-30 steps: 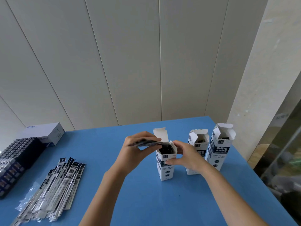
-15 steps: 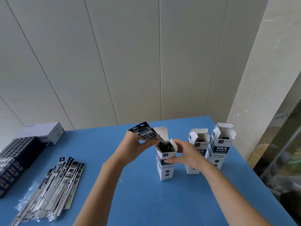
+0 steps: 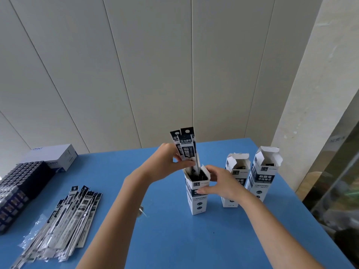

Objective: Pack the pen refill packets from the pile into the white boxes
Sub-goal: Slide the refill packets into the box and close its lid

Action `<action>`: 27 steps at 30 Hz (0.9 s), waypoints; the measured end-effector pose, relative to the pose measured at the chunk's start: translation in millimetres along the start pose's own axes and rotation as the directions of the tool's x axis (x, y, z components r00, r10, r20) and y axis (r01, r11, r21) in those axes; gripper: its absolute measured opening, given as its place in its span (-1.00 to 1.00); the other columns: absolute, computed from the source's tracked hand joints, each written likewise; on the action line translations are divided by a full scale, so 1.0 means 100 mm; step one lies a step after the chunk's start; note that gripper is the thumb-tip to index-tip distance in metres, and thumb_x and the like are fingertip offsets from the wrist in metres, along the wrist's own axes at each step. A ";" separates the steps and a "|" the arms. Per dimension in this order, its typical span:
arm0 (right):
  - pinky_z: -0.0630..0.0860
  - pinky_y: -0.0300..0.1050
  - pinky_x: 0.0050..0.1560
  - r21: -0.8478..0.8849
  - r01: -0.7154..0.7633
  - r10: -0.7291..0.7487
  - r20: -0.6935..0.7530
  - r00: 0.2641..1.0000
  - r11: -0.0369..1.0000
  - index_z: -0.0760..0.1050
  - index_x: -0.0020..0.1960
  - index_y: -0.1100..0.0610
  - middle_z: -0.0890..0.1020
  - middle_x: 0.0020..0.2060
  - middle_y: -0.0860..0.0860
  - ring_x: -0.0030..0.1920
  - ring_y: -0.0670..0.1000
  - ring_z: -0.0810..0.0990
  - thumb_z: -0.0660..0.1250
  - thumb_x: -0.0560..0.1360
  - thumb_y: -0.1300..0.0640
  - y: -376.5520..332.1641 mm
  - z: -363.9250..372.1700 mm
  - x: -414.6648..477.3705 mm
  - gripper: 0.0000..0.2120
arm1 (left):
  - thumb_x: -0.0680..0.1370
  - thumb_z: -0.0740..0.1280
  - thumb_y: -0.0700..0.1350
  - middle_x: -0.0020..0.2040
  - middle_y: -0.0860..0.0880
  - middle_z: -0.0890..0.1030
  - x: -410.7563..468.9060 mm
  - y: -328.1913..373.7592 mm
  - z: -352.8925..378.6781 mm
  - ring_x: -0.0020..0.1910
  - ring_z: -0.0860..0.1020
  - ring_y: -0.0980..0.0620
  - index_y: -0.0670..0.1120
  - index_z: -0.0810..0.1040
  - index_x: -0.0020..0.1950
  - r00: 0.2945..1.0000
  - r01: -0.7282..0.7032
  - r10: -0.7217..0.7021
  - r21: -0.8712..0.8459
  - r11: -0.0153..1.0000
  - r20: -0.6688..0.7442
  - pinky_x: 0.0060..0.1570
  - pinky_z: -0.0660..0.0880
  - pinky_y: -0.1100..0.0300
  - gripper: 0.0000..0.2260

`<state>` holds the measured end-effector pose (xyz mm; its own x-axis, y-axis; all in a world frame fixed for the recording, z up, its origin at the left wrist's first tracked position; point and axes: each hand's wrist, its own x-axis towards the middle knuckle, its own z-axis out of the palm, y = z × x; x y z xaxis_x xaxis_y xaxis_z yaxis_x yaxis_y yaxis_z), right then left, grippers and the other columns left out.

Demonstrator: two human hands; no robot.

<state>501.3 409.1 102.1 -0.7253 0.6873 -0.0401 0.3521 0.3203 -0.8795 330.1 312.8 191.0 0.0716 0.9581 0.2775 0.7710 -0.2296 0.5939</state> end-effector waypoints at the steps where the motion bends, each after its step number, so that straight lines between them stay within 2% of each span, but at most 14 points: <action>1: 0.43 -0.08 0.27 0.001 -0.003 0.003 0.002 1.000 1.000 0.49 0.09 0.01 0.64 0.04 -0.08 0.12 -0.06 0.57 0.56 0.26 0.20 0.00 0.00 0.00 -0.54 | 0.48 0.40 -0.19 -0.23 0.16 0.60 0.02 0.01 -0.01 -0.20 0.56 0.17 0.05 0.59 -0.16 1.000 0.016 -0.016 -0.003 1.000 0.022 -0.13 0.49 0.38 -0.87; 3: 0.43 -0.09 0.28 -0.003 -0.005 0.005 0.004 1.000 1.000 0.50 0.11 0.02 0.64 0.04 -0.07 0.13 -0.06 0.57 0.56 0.26 0.21 -0.01 0.00 0.00 -0.53 | 0.48 0.40 -0.19 -0.21 0.04 0.63 0.07 0.00 0.00 -0.20 0.57 0.09 -0.10 0.62 -0.10 0.998 0.040 -0.040 0.008 0.999 0.052 -0.13 0.50 0.30 -0.97; 5: 0.43 -0.10 0.28 -0.005 -0.008 0.008 0.001 1.000 1.000 0.49 0.12 0.02 0.63 0.05 -0.07 0.13 -0.06 0.57 0.56 0.26 0.21 -0.01 0.00 0.00 -0.52 | 0.48 0.40 -0.18 -0.15 -0.06 0.67 0.12 -0.03 0.02 -0.20 0.57 0.04 -0.17 0.62 -0.06 0.995 0.061 -0.064 0.036 0.997 0.076 -0.15 0.48 0.31 -0.91; 8: 0.42 -0.09 0.28 -0.018 -0.019 0.019 0.002 1.000 1.000 0.49 0.15 0.03 0.63 0.06 -0.07 0.14 -0.05 0.56 0.56 0.26 0.18 -0.01 0.00 0.01 -0.50 | 0.47 0.41 -0.16 -0.09 -0.06 0.69 0.16 -0.05 0.08 -0.28 0.53 0.16 -0.16 0.65 -0.04 0.986 0.087 -0.099 0.093 0.992 0.136 -0.24 0.41 0.47 -0.88; 11: 0.42 -0.09 0.27 -0.032 -0.024 0.025 0.009 1.000 0.999 0.48 0.16 0.04 0.62 0.07 -0.08 0.14 -0.05 0.56 0.56 0.26 0.17 -0.03 0.00 0.02 -0.49 | 0.46 0.42 -0.15 -0.11 -0.07 0.69 0.16 -0.10 0.16 -0.32 0.49 0.22 -0.16 0.66 -0.06 0.980 0.101 -0.120 0.122 0.987 0.157 -0.27 0.34 0.54 -0.88; 14: 0.43 -0.09 0.27 -0.031 -0.036 0.036 0.007 0.999 0.999 0.48 0.16 0.04 0.62 0.07 -0.08 0.14 -0.05 0.56 0.56 0.26 0.18 -0.03 0.00 0.02 -0.49 | 0.44 0.44 -0.15 -0.20 0.01 0.67 0.13 -0.10 0.16 -0.32 0.51 0.28 -0.06 0.63 -0.17 0.984 0.120 -0.125 0.052 0.991 0.124 -0.27 0.37 0.51 -0.98; 16: 0.44 -0.08 0.26 -0.035 -0.038 0.038 0.008 0.999 0.999 0.49 0.12 0.03 0.62 0.06 -0.10 0.13 -0.07 0.56 0.56 0.26 0.17 -0.03 0.00 0.02 -0.52 | 0.43 0.45 -0.16 -0.30 0.13 0.60 0.12 -0.09 0.14 -0.31 0.52 0.22 0.10 0.54 -0.29 0.991 0.113 -0.111 -0.031 0.993 0.072 -0.27 0.40 0.45 -0.81; 18: 0.44 -0.10 0.24 -0.035 -0.039 0.039 0.007 0.999 0.999 0.49 0.09 0.05 0.62 0.03 -0.11 0.13 -0.06 0.56 0.55 0.27 0.18 -0.04 0.00 0.03 -0.56 | 0.43 0.45 -0.18 -0.33 0.17 0.56 0.12 -0.09 0.15 -0.31 0.52 0.15 0.12 0.51 -0.31 0.993 0.113 -0.111 -0.054 0.992 0.052 -0.28 0.41 0.43 -0.76; 22: 0.45 -0.10 0.22 -0.021 -0.024 0.024 -0.004 1.000 0.999 0.49 0.13 0.05 0.62 0.05 -0.09 0.12 -0.04 0.57 0.55 0.26 0.19 -0.02 0.01 0.05 -0.52 | 0.44 0.42 -0.19 -0.25 0.00 0.62 0.11 -0.18 0.26 -0.28 0.49 0.09 -0.11 0.62 -0.17 0.989 0.118 -0.125 0.086 0.989 0.083 -0.28 0.34 0.42 -0.99; 24: 0.47 -0.07 0.22 -0.013 -0.018 0.018 -0.016 1.000 1.000 0.49 0.15 0.06 0.62 0.06 -0.08 0.11 -0.04 0.58 0.56 0.26 0.18 -0.01 0.03 0.06 -0.50 | 0.43 0.43 -0.16 -0.23 -0.04 0.58 0.10 -0.24 0.28 -0.23 0.46 0.05 -0.16 0.61 -0.15 0.983 0.153 -0.165 0.147 0.977 0.073 -0.23 0.37 0.26 -0.92; 27: 0.47 -0.09 0.20 -0.002 -0.029 0.029 -0.023 0.999 1.000 0.48 0.13 0.04 0.62 0.06 -0.08 0.10 -0.03 0.58 0.55 0.26 0.19 0.00 0.03 0.08 -0.52 | 0.42 0.46 -0.11 -0.17 0.03 0.57 0.09 -0.20 0.24 -0.16 0.46 0.07 -0.09 0.58 -0.02 0.988 0.139 -0.143 0.081 0.987 0.049 -0.20 0.37 0.28 -0.82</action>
<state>493.8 412.7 100.1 -0.7011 0.7110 -0.0547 0.3744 0.3017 -0.8768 330.8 330.3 163.2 -0.0085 0.9883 0.1520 0.8223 -0.0796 0.5634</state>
